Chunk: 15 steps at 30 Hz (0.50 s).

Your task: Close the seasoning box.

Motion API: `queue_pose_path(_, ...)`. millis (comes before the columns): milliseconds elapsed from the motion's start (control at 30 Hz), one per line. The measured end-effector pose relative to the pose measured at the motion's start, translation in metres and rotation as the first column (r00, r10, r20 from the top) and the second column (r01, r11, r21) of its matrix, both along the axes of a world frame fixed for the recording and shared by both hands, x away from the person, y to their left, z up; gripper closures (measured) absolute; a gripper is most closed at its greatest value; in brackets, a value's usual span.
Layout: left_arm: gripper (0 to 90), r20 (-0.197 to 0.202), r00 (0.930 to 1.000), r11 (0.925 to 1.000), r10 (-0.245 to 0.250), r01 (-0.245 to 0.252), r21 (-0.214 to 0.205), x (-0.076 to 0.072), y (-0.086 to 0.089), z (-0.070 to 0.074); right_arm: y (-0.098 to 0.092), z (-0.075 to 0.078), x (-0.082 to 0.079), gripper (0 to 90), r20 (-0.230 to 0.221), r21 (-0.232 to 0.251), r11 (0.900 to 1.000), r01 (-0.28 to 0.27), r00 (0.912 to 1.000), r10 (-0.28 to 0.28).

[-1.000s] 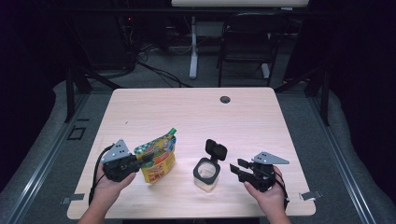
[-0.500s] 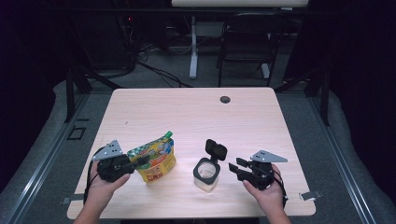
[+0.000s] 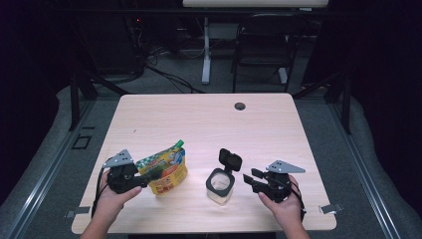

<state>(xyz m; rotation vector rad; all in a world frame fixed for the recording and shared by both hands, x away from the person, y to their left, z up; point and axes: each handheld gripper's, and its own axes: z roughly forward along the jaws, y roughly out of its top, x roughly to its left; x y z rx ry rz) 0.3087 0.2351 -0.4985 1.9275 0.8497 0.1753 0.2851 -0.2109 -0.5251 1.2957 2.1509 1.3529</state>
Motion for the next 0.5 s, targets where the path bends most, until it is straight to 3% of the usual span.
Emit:
queue_pose_path(133,52.4,-0.006,1.0,1.0,0.005,-0.005,-0.005,0.001,0.001,-0.002,0.0,0.0,0.0,57.3,0.0,-0.004,1.0,-0.004,1.0,0.004)
queue_pose_path(333,50.9,-0.056,0.9984,0.9998,-0.01,0.009,-0.017,0.006,0.003,-0.012,-0.001,0.0,0.0,57.1,-0.002,-0.005,1.0,-0.003,1.0,0.003)
queue_pose_path(500,50.8,-0.07,0.9974,0.9998,-0.015,0.014,-0.015,0.007,0.002,-0.015,-0.001,0.001,0.0,56.9,-0.001,-0.005,1.0,-0.002,1.0,0.002)
